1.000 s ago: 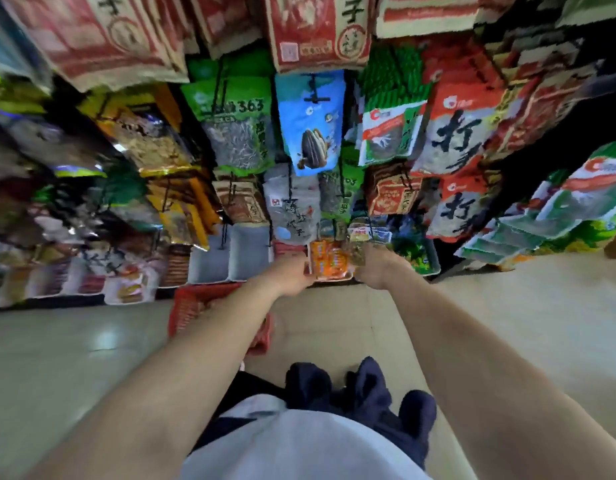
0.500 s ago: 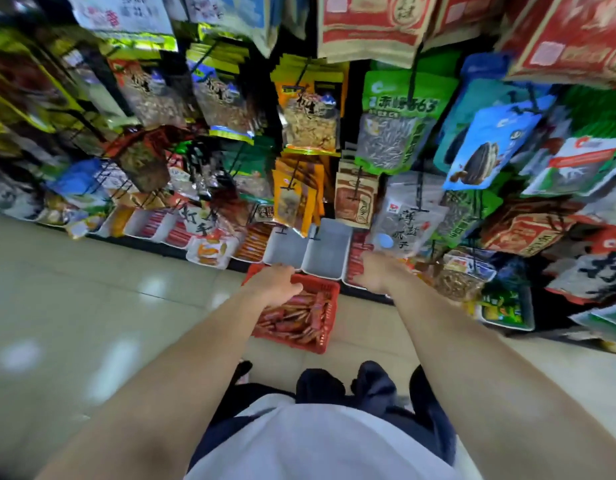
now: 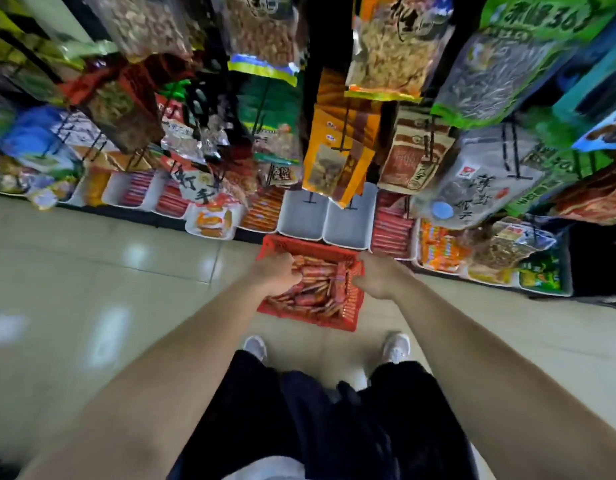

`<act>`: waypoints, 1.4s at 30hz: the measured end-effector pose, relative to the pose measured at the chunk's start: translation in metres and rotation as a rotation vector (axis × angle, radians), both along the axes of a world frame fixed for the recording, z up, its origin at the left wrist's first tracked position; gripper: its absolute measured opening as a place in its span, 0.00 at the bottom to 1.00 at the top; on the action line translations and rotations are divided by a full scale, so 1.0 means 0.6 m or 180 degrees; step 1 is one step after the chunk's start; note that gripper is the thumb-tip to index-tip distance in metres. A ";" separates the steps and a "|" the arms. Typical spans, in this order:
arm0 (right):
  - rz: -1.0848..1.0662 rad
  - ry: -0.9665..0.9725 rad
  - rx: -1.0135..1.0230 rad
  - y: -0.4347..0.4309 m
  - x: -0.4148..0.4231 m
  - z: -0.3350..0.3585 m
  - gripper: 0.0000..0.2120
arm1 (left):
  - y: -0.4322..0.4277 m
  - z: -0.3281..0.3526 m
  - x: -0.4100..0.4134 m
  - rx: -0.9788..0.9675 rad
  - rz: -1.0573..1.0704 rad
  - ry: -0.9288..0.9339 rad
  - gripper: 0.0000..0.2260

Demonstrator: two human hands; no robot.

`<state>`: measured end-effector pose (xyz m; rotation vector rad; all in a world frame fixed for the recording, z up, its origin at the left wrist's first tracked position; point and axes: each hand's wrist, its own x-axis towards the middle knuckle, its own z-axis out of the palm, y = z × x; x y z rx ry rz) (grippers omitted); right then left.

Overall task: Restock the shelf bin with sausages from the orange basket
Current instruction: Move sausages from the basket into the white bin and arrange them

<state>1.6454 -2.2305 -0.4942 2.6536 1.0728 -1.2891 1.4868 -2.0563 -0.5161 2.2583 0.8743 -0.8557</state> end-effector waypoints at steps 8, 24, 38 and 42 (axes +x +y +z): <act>0.0047 0.0099 -0.0052 0.035 0.027 -0.444 0.23 | 0.048 -0.406 0.043 0.0099 0.0143 -0.0079 0.17; -0.0182 -0.0150 0.0177 -0.064 -0.077 -0.731 0.24 | -0.040 -0.702 -0.106 0.0111 0.0050 -0.0328 0.28; -0.0060 -0.0133 0.0253 -0.045 -0.077 -0.841 0.27 | -0.034 -0.769 -0.094 0.0287 0.0337 -0.0316 0.25; -0.0400 -0.0117 0.0189 -0.013 -0.053 -0.936 0.29 | -0.012 -0.870 -0.075 0.0041 0.0502 -0.0229 0.34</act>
